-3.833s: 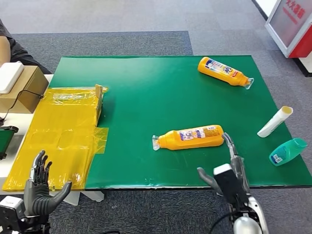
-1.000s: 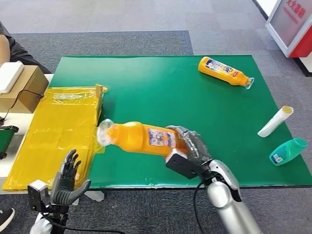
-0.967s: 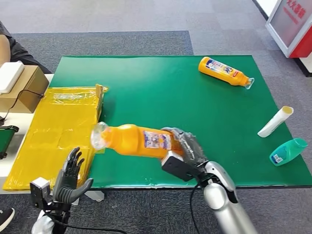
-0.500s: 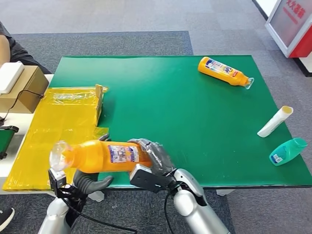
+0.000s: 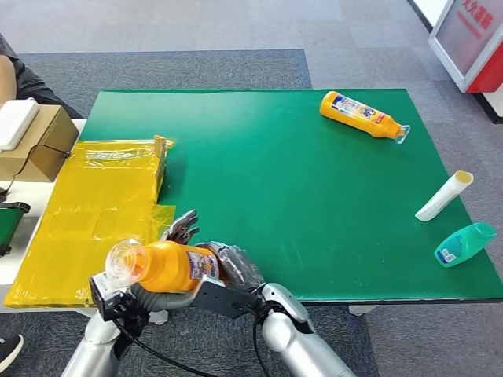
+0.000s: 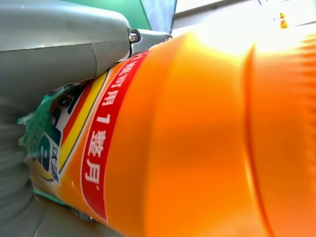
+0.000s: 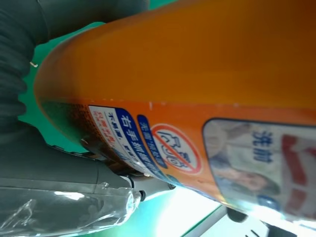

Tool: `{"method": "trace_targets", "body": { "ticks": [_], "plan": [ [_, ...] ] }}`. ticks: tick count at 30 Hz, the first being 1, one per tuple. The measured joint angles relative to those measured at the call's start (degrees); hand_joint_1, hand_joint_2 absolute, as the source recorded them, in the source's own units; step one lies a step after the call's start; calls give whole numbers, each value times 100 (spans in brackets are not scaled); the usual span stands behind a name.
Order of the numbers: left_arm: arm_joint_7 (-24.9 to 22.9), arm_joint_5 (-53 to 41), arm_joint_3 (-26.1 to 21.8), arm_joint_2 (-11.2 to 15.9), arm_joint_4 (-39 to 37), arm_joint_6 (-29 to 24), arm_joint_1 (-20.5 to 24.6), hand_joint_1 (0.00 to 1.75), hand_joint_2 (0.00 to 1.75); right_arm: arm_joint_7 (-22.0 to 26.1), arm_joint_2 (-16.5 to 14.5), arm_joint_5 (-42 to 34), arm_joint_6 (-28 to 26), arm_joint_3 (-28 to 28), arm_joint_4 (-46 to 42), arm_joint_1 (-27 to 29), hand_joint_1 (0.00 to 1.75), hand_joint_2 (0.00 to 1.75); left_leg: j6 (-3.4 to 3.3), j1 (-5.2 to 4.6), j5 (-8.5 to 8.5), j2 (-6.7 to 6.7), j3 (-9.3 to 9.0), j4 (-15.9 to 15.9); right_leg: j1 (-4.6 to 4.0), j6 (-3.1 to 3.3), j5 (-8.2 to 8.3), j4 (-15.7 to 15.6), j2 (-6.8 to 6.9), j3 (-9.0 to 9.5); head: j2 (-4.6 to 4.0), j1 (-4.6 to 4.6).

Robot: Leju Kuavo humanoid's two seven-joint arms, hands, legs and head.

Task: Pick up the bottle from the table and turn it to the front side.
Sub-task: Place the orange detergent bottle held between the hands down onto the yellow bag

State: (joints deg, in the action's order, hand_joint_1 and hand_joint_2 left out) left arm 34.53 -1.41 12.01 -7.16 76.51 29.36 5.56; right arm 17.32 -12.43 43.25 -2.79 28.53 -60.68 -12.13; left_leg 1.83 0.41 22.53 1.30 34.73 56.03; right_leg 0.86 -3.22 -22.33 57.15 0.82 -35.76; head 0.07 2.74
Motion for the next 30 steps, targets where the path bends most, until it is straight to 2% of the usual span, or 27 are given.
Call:
{"method": "trace_targets", "body": {
  "ticks": [5, 6, 9, 10, 11, 13, 14, 16, 22, 28, 30],
  "plan": [
    [63, -71, -23, -9, 244, -168, -93, 0, 175, 11, -46, -73, -21, -7, 228, -86, 175, 175, 0, 0, 0, 1, -1, 0, 0, 0, 0, 0, -2, -2, 0, 2],
    [75, -75, -47, -14, 289, -173, -117, 14, 175, 14, -57, -86, -21, -10, 261, -103, 175, 175, 0, 0, 0, 2, -1, 0, 0, 0, 0, 0, -3, -2, 0, 2],
    [90, -123, -109, -25, 372, -170, -180, 144, 175, 19, -91, -106, -21, -27, 346, -150, 168, 175, 0, 0, -1, 3, -1, 0, 0, 0, 0, 0, -4, -3, 0, 2],
    [90, -153, -116, -25, 385, -170, -195, 174, 175, 20, -100, -106, -21, -36, 370, -164, 152, 175, 0, 0, -1, 3, -1, 0, 0, 0, 0, 0, -4, -3, 0, 2],
    [90, -191, -119, -25, 392, -177, -208, 174, 175, 21, -108, -105, -21, -44, 391, -174, 122, 175, 0, 0, -1, 3, -1, 0, 0, 0, 0, 0, -4, -3, 0, 2],
    [95, -282, -118, -27, 401, -214, -232, 175, 175, 21, -119, -102, -25, -62, 424, -181, 49, 175, 0, 0, 0, 3, -1, 0, 0, 0, 0, 0, -4, -3, 0, 1],
    [104, -332, -117, -28, 403, -240, -240, 175, 175, 19, -121, -99, -27, -72, 438, -181, 22, 175, 0, 0, 0, 3, -1, 0, 0, 0, 0, 0, -4, -3, 0, 2],
    [132, -416, -113, -31, 412, -281, -257, 175, 175, 8, -125, -94, -31, -90, 457, -181, 0, 175, 0, 0, 0, 3, -1, 0, 0, 0, 0, 0, -4, -3, 0, 2],
    [158, -516, -113, -33, 447, -382, -268, 175, 175, -16, -132, -102, -32, -140, 462, -163, 0, 175, 1, 0, 0, 3, -1, 0, 0, 0, 0, 0, -4, -3, 0, 1],
    [133, -1269, -104, 4, 732, -952, -303, 175, 175, -102, -132, -119, -36, -323, 428, -35, 0, 175, 1, 0, 0, 3, -1, 0, 0, 0, 0, 0, -4, -2, 0, 1],
    [-13, -1703, -75, 28, 874, -1268, -324, 175, 175, -161, -131, -121, -37, -409, 387, 23, 0, 175, 0, 0, 0, 2, -1, 0, 0, 0, 0, 0, -2, -1, 0, 2]
  ]
}}
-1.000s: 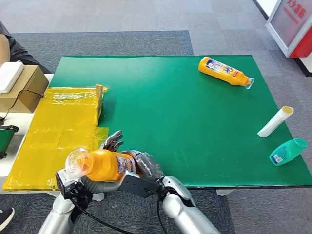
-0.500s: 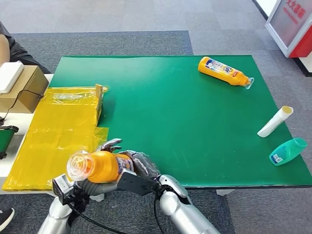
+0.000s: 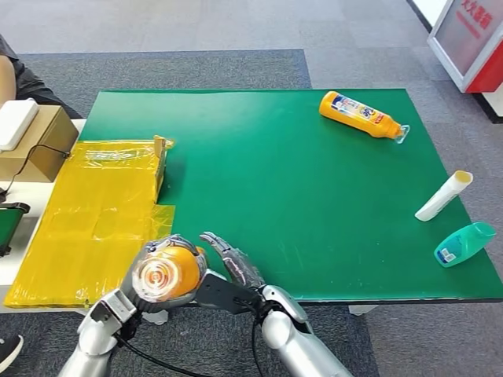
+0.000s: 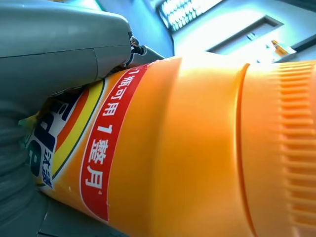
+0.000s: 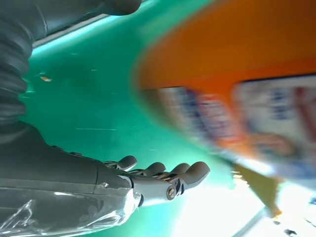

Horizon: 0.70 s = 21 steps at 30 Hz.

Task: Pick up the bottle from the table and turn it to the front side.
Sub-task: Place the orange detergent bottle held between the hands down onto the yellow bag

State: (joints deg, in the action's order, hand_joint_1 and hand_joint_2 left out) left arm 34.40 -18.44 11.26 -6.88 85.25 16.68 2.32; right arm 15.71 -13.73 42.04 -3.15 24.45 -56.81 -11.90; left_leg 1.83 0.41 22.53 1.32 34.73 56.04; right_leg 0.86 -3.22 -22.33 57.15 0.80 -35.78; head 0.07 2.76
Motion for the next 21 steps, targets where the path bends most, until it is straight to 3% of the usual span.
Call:
{"method": "trace_targets", "body": {
  "ticks": [2, 5, 8, 10, 15, 21],
  "plan": [
    [-393, -824, 65, 66, 230, -536, -14, 175, 175, -117, 12, 9, -1, -162, -99, 125, 0, 175, -1, 0, 0, -3, 2, 0, 0, -1, -1, 0, 3, 2, 0, 0],
    [-1580, -2340, 103, 260, 628, -1187, 0, 175, 175, -289, 56, 70, 40, -528, -447, 426, 0, 175, 1, 0, 4, -2, 2, 0, 0, 1, 0, 0, 1, 0, 0, -1],
    [-2751, -3657, -40, 518, 857, -1042, 120, 175, 175, -386, 84, 183, 203, -948, -883, 718, 0, 175, 3, 1, 3, -1, 2, 0, -2, 2, -1, 0, 2, -1, 0, -1],
    [-3219, -4347, -186, 739, 878, -786, 215, 175, 175, -397, 88, 256, 319, -1207, -1133, 851, 0, 175, 7, 4, 0, 0, 2, -1, -5, 8, 2, 1, 0, -3, 0, -2],
    [-3490, -5409, -473, 1149, 657, -726, 393, 175, 175, -387, 70, 364, 481, -1603, -1478, 1006, 0, 175, 10, 6, -3, 2, 2, -1, -7, 12, 3, 1, -1, -4, 0, -1],
    [-3526, -6294, -576, 1363, -27, -1013, 648, 175, 175, -279, 60, 382, 551, -1699, -1479, 1009, 0, 175, 9, 5, -3, 1, 2, -1, -5, 10, 5, 1, -1, -3, 0, -2]
  ]
}}
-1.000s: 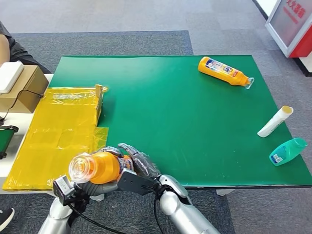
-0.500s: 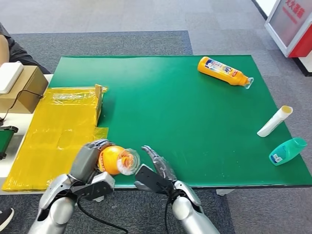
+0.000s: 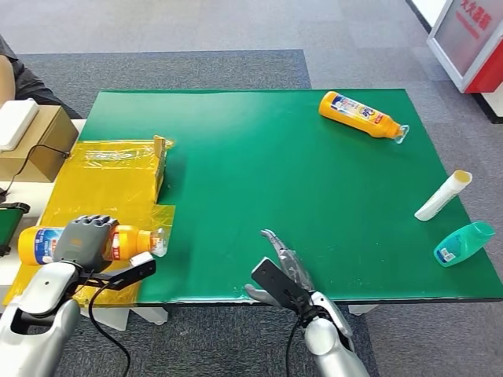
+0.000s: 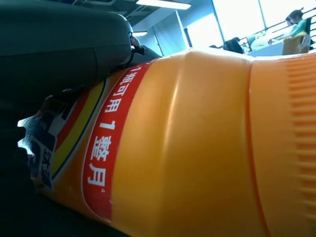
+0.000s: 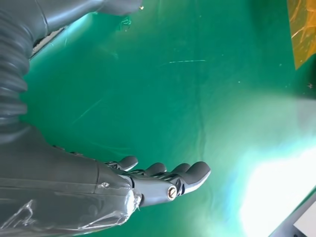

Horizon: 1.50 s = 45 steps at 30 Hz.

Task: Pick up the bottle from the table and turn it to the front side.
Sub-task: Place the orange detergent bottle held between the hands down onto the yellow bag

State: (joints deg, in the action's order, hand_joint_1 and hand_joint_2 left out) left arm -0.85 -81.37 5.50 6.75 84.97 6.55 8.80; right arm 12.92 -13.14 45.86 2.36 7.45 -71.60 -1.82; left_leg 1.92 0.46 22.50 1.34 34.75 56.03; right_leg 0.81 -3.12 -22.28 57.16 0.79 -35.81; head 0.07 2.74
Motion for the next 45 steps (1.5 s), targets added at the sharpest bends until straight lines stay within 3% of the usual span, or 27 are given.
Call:
{"method": "trace_targets", "body": {
  "ticks": [5, 12, 14, 18, 26, 27, 30, 32, 38, 45],
  "plan": [
    [165, -219, -7, 58, -538, -210, 234, 175, 175, 78, -1, -55, 9, -17, 87, -19, 0, 175, 2, 0, -3, 0, 0, 0, -1, 0, 0, 0, 0, -1, 0, 0],
    [658, -234, 86, 66, -1707, -979, 808, 175, 175, 251, -13, -224, -10, 18, 350, -116, 0, 175, 4, 1, -5, 0, 0, 0, -1, 3, 3, 0, 0, 0, 0, 1],
    [709, -209, 96, 64, -1857, -1035, 867, 168, 175, 259, -12, -241, -11, 23, 389, -123, 0, 175, 4, 1, -6, 0, -1, 0, -1, 3, 3, 0, 0, 0, 0, 1],
    [984, 82, 120, 25, -3094, -1296, 1469, 96, 175, 282, -11, -378, -2, 109, 784, -177, 0, 175, 2, 0, -7, -5, -1, 0, -1, 1, 3, 1, 3, 6, 0, 1],
    [1038, 225, 110, -55, -3848, -1376, 1856, 91, 175, 290, -11, -414, 3, 168, 1059, -198, 0, 175, -3, 1, -14, -6, -13, -1, 0, 2, 7, 1, 5, 21, 0, 1],
    [1038, 225, 110, -61, -3887, -1376, 1876, 79, 175, 290, -11, -414, 3, 169, 1077, -201, 0, 175, -4, 1, -16, -6, -14, -1, 0, 2, 9, 1, 5, 22, 0, 1],
    [1038, 246, 107, -75, -3979, -1368, 1922, 14, 175, 290, -11, -415, 3, 171, 1120, -205, 0, 175, -4, 0, -23, -6, -15, -1, 0, 4, 17, 1, 5, 23, 0, 0],
    [1054, 347, 77, -99, -4047, -1324, 1954, 0, 175, 288, -11, -425, 2, 172, 1137, -204, 0, 175, -3, 0, -26, -6, -17, -1, 0, 3, 22, 1, 5, 25, 0, 0],
    [1792, 1489, -322, -202, -4026, -1006, 1732, 0, 175, 205, -9, -428, -36, 170, 1176, -183, 0, 175, 1, -1, -12, -3, -60, -4, 3, 8, 11, 0, 1, 66, 0, 1],
    [2430, 3167, -563, -208, -2636, -384, 538, 0, 175, 176, 39, -475, -147, 154, 1157, -62, 0, 175, -9, -1, 68, -1, -209, -7, 9, 1, -78, 0, 1, 207, 0, 1]
  ]
}}
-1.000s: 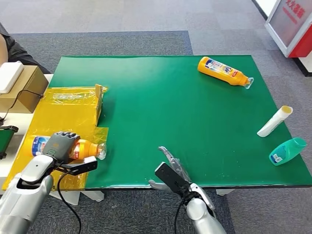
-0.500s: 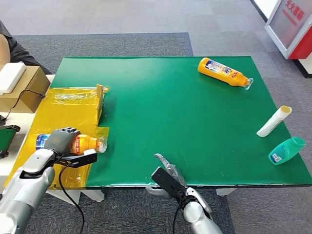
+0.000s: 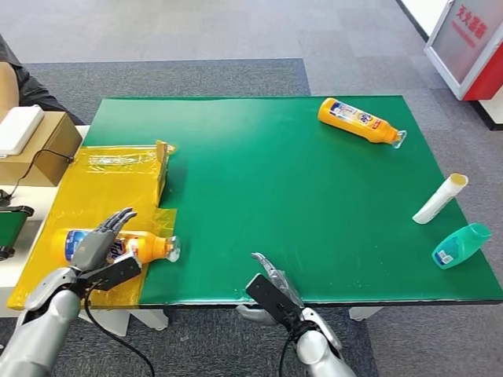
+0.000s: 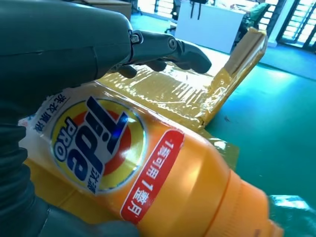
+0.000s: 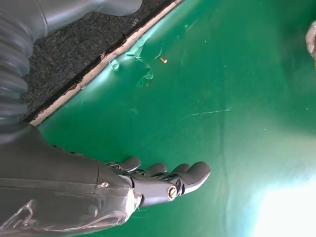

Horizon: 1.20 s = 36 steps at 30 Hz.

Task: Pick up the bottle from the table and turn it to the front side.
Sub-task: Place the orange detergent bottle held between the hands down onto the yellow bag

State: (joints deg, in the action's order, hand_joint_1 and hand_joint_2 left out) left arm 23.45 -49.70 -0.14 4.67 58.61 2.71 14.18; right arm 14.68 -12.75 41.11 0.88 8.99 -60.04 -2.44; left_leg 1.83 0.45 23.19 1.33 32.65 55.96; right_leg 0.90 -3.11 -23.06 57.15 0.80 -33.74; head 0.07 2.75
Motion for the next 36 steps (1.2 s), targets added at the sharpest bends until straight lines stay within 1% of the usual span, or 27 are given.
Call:
{"method": "trace_targets", "body": {
  "ticks": [4, 7, 9, 12, 16, 18, 20, 28, 33, 36],
  "plan": [
    [188, 625, -98, -29, 1098, 166, -811, 0, 175, -67, 32, -50, -57, -49, -159, 122, 0, 175, -4, 0, 15, -1, -13, 0, 0, 1, -16, -1, 2, 9, 0, -1],
    [427, 1092, -251, -190, 1881, 153, -1387, 0, 175, -92, 33, -46, -77, -119, -347, 261, 0, 175, -5, 0, 18, 0, 1, 1, 0, 0, -17, -3, 2, -6, 0, 1],
    [559, 1279, -356, -318, 2307, 126, -1653, 0, 175, -105, 33, -43, -80, -154, -467, 344, 0, 175, -6, 0, 19, -1, 12, 1, 0, -1, -17, -3, 2, -13, 0, 1],
    [833, 1574, -559, -529, 2764, 41, -1895, 0, 175, -132, 34, -11, -85, -202, -630, 465, 0, 175, -6, 0, 23, -1, 19, 1, 0, -1, -17, -3, 1, -19, 0, -1],
    [1274, 2142, -1022, -988, 3325, 46, -2107, 0, 175, -233, 35, 93, -58, -292, -934, 655, 0, 175, -5, 0, 26, -1, 29, 1, -1, -6, -22, -3, 2, -27, 0, -1],
    [1354, 2308, -1248, -1219, 3550, 114, -2161, 0, 175, -279, 35, 143, 2, -347, -1065, 718, 0, 175, -5, 0, 26, -1, 34, 1, -1, -6, -22, -3, 2, -31, 0, 1],
    [1375, 2354, -1412, -1392, 3713, 163, -2197, 0, 175, -310, 35, 176, 48, -401, -1157, 752, 0, 175, -6, 0, 27, -1, 37, 1, -1, -6, -22, -3, 2, -34, 0, 1],
    [1434, 2580, -1756, -1788, 4033, 288, -2254, 0, 175, -333, 34, 248, 122, -534, -1323, 846, 0, 175, -5, 0, 27, -2, 45, 1, -1, -6, -22, -3, 2, -41, 0, 1],
    [1456, 2565, -1845, -2064, 4261, 333, -2304, 0, 175, -337, 29, 323, 168, -637, -1468, 925, 0, 175, -8, -1, 30, -2, 48, 2, 0, -7, -22, -3, 2, -43, 0, 1],
    [1456, 2750, -1852, -2187, 4351, 573, -2368, 0, 175, -271, 2, 386, 208, -737, -1584, 985, 0, 175, -9, -1, 31, -1, 49, 2, 0, -8, -23, -3, 2, -45, 0, 1]
  ]
}}
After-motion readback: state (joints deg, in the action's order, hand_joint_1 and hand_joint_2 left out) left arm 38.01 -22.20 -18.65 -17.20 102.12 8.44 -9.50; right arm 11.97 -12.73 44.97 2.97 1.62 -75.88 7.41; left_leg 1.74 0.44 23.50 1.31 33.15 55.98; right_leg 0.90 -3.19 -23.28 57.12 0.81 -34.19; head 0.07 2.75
